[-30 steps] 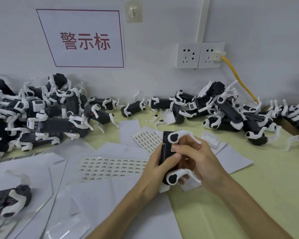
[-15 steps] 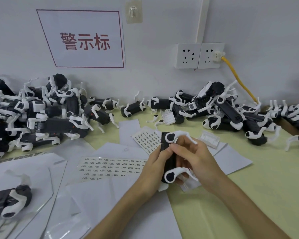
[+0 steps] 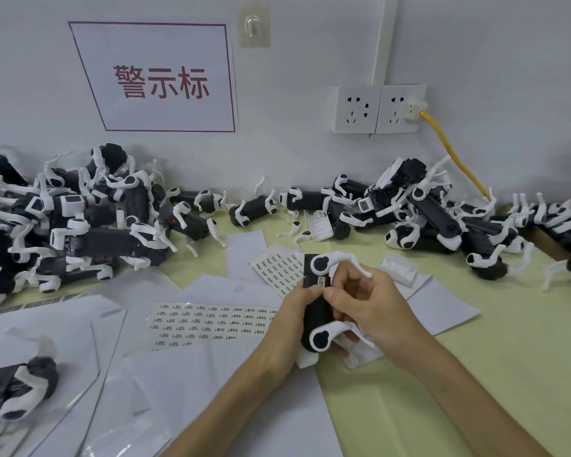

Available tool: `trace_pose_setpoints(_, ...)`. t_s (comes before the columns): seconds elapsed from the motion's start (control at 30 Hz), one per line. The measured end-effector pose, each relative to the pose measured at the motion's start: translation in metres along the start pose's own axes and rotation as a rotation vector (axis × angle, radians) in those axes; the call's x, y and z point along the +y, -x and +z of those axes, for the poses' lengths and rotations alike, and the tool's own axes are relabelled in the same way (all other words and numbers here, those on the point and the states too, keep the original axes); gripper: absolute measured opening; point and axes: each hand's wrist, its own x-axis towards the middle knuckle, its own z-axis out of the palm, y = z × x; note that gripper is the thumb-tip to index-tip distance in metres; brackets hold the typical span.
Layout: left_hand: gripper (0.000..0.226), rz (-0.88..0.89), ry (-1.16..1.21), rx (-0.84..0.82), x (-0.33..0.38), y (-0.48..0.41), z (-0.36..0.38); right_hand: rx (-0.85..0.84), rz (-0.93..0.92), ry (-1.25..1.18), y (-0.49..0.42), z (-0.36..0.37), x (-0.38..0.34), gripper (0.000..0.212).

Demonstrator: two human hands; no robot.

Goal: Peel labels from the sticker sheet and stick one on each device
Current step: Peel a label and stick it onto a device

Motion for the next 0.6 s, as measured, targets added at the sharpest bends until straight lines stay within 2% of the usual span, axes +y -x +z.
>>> trace_pose_setpoints(0.13,0.062,0.047,0.006,0.087,0.001,0.000,0.000,-0.032,0.001,0.004,0.001,0.003,-0.002,0.023)
trace_pose_setpoints(0.23,0.068,0.055,0.028,0.133,0.003,0.000,0.002,-0.039,0.043,-0.044,0.001,0.005,0.001,0.023)
trace_pose_setpoints(0.37,0.043,0.060,0.090,0.084,0.001,0.003,-0.001,-0.046,0.029,-0.011,0.001,0.005,0.004,0.024)
trace_pose_setpoints(0.43,0.041,0.026,0.118,0.068,0.000,0.003,-0.001,0.066,-0.036,0.020,0.002,0.008,0.004,0.023)
trace_pose_setpoints(0.53,0.045,-0.012,0.148,0.116,0.001,0.000,-0.003,0.419,-0.179,0.053,0.001,0.001,0.004,0.024)
trace_pose_setpoints(0.6,0.041,-0.035,0.150,0.122,-0.001,-0.001,-0.006,0.571,-0.192,-0.012,-0.001,-0.011,0.002,0.024)
